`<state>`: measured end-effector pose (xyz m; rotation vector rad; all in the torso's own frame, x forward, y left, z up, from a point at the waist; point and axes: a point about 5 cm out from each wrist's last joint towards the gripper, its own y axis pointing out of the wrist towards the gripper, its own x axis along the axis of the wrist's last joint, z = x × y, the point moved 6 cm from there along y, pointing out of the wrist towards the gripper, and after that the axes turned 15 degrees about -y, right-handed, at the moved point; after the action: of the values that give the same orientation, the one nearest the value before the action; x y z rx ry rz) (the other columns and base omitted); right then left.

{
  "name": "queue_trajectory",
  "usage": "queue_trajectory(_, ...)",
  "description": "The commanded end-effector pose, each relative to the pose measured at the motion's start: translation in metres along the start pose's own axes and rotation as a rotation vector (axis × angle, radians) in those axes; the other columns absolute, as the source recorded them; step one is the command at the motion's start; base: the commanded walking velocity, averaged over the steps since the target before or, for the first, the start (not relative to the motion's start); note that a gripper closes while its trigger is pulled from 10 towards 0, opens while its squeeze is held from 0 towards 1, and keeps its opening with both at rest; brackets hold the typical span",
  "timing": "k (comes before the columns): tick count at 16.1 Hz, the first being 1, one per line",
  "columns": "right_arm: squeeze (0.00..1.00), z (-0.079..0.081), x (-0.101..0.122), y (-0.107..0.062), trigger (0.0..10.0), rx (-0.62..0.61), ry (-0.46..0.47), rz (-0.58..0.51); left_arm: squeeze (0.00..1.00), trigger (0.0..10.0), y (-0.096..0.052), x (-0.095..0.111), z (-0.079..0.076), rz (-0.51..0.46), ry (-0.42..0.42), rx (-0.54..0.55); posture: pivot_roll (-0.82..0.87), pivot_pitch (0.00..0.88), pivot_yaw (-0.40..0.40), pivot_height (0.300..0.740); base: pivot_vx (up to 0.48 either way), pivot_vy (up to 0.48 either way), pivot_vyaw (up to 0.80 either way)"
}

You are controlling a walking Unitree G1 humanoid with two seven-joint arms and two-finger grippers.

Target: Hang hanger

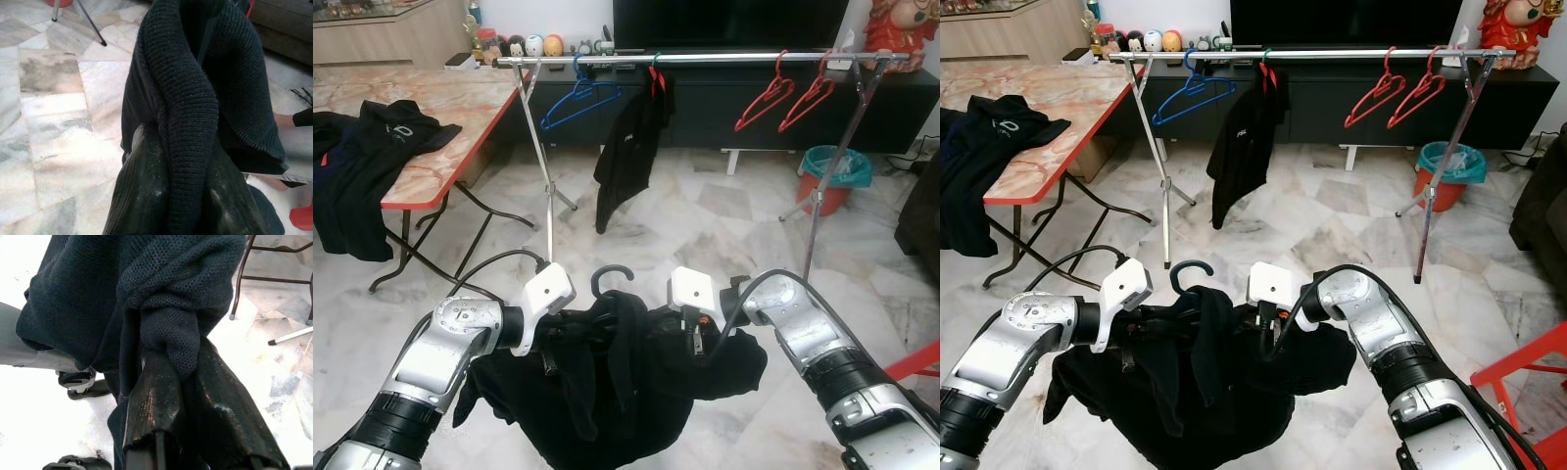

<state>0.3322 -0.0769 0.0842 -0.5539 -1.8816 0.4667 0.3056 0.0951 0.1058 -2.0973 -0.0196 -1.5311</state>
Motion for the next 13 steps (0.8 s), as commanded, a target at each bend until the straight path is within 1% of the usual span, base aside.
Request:
queue_trajectory(1,0.00,-0.0139,0.0209,-0.0005,0.0,-0.036,-0.063,-0.050,0.00,0.0,-0.0015,-0.0015,-0.0012,0.006,-0.006,-0.004,-0.02,0.000,0.037,0.719,0.000,0.000,0.00)
queue_trajectory(2,0.00,-0.0139,0.0209,-0.0005,0.0,-0.036,-0.063,-0.050,0.00,0.0,-0.0015,-0.0015,-0.0012,0.006,-0.006,-0.004,-0.02,0.000,0.037,0.719,0.000,0.000,0.00)
queue_trajectory(3,0.00,-0.0149,0.0204,0.0001,4.2,-0.043,-0.064,-0.046,0.00,0.0,-0.0016,-0.0015,-0.0018,0.005,-0.008,-0.007,-0.02,0.000,0.037,0.719,0.000,0.000,0.00)
queue_trajectory(4,0.00,-0.0149,0.0204,0.0001,4.2,-0.043,-0.064,-0.046,0.00,0.0,-0.0016,-0.0015,-0.0018,0.005,-0.008,-0.007,-0.02,0.000,0.037,0.719,0.000,0.000,0.00)
queue_trajectory(5,0.00,-0.0153,0.0199,0.0007,8.2,-0.047,-0.064,-0.044,0.00,0.0,-0.0016,-0.0015,-0.0020,0.004,-0.010,-0.009,-0.02,0.000,0.036,0.719,0.000,0.000,0.00)
queue_trajectory(6,0.00,-0.0155,0.0198,0.0009,8.2,-0.048,-0.063,-0.044,0.00,0.0,-0.0016,-0.0014,-0.0020,0.004,-0.010,-0.009,-0.02,0.000,0.036,0.719,0.000,0.000,0.00)
queue_trajectory(7,0.00,-0.0152,0.0206,0.0013,9.2,-0.046,-0.059,-0.051,0.00,0.0,-0.0017,-0.0014,-0.0022,0.004,-0.011,-0.010,-0.02,0.000,0.036,0.719,0.000,0.000,0.00)
queue_trajectory(8,0.00,-0.0146,0.0217,0.0016,9.2,-0.043,-0.054,-0.059,0.00,0.0,-0.0018,-0.0014,-0.0026,0.004,-0.012,-0.012,-0.02,0.000,0.036,0.719,0.000,0.000,0.00)
queue_trajectory(9,1.00,-0.0147,0.0227,0.0017,9.2,-0.043,-0.048,-0.066,0.00,0.0,-0.0017,-0.0014,-0.0027,0.004,-0.012,-0.012,-0.02,0.000,0.036,0.719,0.000,0.000,0.00)
queue_trajectory(13,1.00,-0.0146,0.0238,0.0015,8.7,-0.039,-0.045,-0.073,0.00,0.0,-0.0018,-0.0016,-0.0036,0.004,-0.013,-0.018,-0.02,0.000,0.035,0.719,0.000,0.000,0.00)
